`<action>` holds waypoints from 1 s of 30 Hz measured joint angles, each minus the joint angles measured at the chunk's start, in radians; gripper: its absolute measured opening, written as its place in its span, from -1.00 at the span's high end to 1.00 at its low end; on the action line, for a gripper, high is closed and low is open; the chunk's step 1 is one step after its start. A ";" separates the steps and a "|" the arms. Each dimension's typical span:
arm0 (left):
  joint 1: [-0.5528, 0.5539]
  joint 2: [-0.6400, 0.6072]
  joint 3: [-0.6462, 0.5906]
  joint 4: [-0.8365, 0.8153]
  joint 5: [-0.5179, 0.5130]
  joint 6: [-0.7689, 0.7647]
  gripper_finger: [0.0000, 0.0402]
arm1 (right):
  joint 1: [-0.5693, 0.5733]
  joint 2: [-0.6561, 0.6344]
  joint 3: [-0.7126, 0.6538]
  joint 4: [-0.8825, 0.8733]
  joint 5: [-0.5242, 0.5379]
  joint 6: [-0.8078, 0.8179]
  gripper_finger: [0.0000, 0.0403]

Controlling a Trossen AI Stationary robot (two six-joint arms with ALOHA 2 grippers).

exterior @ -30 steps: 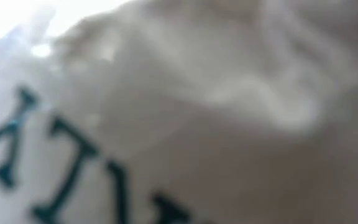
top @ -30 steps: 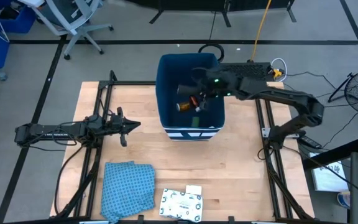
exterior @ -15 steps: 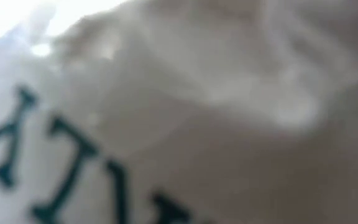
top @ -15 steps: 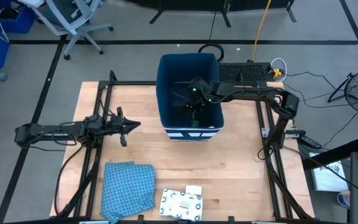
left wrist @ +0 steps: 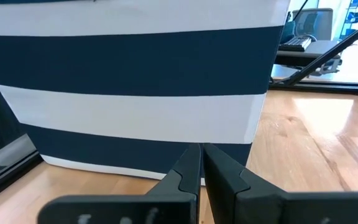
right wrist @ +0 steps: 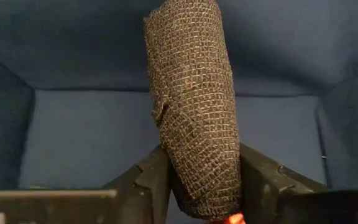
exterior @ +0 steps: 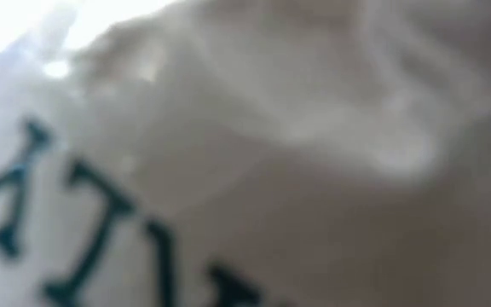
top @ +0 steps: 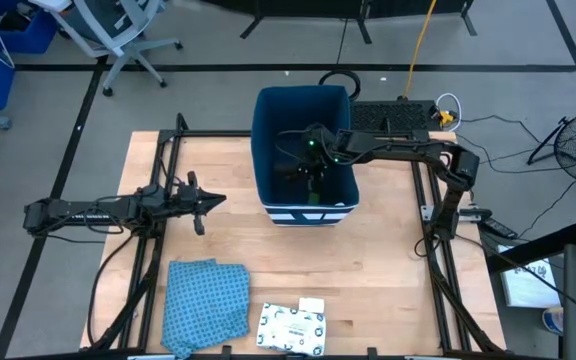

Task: Pick & place medical supplies in basket/bin
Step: Put the black bandage into the basket, then put the mailer bag into the basket

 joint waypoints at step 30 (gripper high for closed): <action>0.000 0.000 0.000 -0.002 0.001 -0.005 0.89 | 0.018 -0.302 -0.008 0.003 0.070 0.041 -0.35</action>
